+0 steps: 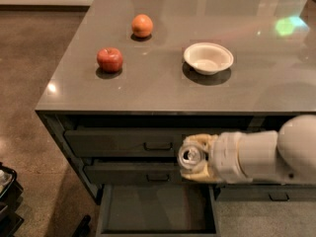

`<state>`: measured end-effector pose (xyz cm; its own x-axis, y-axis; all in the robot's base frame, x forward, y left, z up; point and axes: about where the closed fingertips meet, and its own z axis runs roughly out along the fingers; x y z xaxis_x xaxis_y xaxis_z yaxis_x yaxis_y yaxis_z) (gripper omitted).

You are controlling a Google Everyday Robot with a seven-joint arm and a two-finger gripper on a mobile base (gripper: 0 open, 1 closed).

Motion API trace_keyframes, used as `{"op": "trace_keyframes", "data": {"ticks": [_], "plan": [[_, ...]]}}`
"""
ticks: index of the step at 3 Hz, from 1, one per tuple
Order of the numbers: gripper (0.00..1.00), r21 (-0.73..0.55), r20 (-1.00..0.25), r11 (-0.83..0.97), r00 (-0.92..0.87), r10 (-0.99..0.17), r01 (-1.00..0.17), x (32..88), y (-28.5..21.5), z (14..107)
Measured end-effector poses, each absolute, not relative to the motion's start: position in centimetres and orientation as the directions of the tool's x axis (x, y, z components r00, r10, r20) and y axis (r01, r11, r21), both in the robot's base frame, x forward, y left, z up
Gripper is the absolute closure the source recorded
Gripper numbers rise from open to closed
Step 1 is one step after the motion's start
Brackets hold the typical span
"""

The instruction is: Pick 7up can from bottom drawer and place on counter

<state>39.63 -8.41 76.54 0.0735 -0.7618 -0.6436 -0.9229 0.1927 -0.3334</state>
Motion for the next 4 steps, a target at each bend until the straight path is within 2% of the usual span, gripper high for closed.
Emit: {"op": "trace_keyframes", "data": {"ticks": [2,4], "plan": [[1.0,-0.327,-0.643,0.126,0.123,-0.756,-0.937,39.8,-7.1,79.0],[1.0,-0.455,-0.466,-0.054,0.289,-0.836,-0.889,42.1,-5.8,91.2]]}}
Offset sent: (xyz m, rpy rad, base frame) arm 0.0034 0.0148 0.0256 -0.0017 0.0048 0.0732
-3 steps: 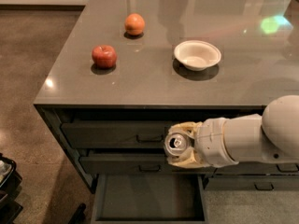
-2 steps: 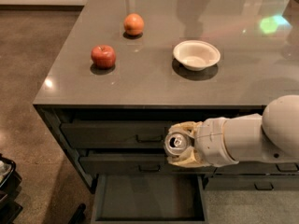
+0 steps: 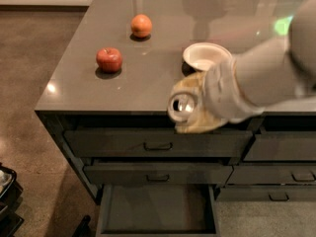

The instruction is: Pick 7up can from bottom drawer and place on counter

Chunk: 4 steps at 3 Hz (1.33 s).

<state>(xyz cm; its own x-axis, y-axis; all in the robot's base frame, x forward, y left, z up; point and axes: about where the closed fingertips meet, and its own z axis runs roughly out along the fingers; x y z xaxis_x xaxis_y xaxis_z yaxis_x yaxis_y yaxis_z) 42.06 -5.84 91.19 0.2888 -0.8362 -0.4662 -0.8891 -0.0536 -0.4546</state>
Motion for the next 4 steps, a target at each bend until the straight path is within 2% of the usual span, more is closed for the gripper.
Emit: {"op": "trace_keyframes", "data": {"ticks": [1,2,3,4], "plan": [[1.0,-0.477,-0.409,-0.125,0.346,-0.845,-0.87,45.1,-5.4,96.0],[1.0,-0.541,-0.395,-0.165,0.422,-0.816,-0.825,45.7,-2.7,100.3],[1.0,-0.536,-0.403,-0.148,0.406,-0.82,-0.831,45.1,-2.6,99.9],[1.0,-0.51,-0.397,-0.173,0.409,-0.822,-0.842,48.1,-4.2,98.8]]}}
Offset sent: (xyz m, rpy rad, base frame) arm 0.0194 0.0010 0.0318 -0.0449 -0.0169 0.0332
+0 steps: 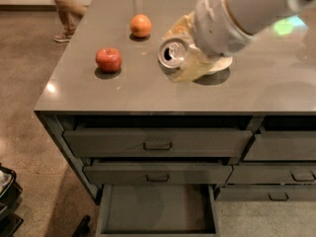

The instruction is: Pick 7up can from bottom drawer and place on counter

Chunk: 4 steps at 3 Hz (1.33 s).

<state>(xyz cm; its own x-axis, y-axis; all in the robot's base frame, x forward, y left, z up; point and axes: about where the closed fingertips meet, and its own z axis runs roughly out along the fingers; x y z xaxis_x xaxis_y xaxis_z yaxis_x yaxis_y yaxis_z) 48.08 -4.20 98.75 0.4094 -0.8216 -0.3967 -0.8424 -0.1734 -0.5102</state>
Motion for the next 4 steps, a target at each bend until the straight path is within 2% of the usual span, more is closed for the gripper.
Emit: {"op": "trace_keyframes", "data": {"ticks": [2,4], "plan": [[1.0,-0.43,-0.361,-0.333,0.497,-0.789,-0.84,58.6,-4.4,96.5],[1.0,-0.477,-0.338,-0.333,0.52,-0.784,-0.813,65.0,-4.7,98.2]]}}
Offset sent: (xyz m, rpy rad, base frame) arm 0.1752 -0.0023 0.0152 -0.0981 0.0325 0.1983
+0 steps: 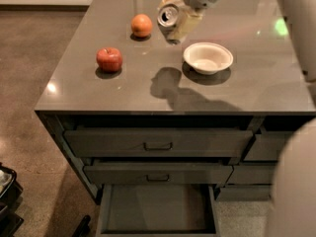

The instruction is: Pick 7up can from bottom drawer and place on counter

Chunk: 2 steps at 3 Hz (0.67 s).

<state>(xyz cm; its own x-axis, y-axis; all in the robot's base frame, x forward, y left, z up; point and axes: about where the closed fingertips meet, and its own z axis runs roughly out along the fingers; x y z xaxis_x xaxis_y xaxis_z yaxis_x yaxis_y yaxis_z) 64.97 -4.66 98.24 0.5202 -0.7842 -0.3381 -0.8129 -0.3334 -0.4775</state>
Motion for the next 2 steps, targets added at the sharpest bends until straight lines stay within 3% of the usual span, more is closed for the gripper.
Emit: {"op": "trace_keyframes", "data": {"ticks": [2], "plan": [[1.0,-0.475,-0.362,-0.301,0.496,-0.789,-0.827,68.6,-4.5,96.7]]}}
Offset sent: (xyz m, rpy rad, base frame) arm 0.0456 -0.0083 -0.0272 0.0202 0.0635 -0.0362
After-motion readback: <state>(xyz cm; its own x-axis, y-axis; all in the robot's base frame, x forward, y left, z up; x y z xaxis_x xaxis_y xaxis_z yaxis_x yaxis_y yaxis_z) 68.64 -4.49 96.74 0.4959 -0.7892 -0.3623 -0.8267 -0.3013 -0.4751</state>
